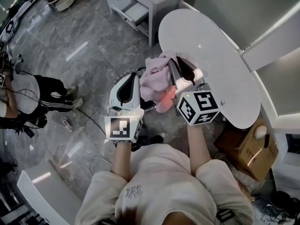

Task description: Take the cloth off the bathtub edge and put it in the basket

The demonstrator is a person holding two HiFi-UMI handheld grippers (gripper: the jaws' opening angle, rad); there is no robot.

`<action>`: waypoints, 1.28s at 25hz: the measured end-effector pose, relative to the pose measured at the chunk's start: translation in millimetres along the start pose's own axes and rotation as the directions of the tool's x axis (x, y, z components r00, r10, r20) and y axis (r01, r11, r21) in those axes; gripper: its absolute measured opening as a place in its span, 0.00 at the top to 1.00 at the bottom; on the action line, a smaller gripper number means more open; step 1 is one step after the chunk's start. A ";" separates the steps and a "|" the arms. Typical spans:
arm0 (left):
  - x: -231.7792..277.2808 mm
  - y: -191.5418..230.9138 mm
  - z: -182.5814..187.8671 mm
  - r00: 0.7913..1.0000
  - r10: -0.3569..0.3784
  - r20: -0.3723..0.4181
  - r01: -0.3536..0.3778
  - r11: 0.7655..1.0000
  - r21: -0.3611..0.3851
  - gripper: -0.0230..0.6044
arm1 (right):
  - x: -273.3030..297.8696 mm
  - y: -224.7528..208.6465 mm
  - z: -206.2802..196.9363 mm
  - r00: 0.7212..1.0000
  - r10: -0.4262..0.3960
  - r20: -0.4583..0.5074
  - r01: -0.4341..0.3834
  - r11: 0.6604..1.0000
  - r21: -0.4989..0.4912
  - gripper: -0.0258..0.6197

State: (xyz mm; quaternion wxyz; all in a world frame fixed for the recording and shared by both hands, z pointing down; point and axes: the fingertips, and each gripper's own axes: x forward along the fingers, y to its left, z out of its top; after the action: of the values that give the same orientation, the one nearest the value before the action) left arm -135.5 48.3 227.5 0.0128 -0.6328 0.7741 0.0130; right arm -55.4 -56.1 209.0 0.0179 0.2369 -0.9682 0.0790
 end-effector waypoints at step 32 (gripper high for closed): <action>57.3 163.2 -55.7 0.996 -0.021 -0.092 0.019 0.999 -0.026 0.96 | 152.8 49.9 -126.4 0.974 -0.032 -0.223 0.046 0.997 0.059 0.86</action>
State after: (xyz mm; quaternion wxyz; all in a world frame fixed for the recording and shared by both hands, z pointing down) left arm -307.0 22.6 281.7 -0.0309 -0.6406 0.7672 -0.0066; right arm -214.3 -61.7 337.5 0.1199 0.2461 -0.9522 0.1355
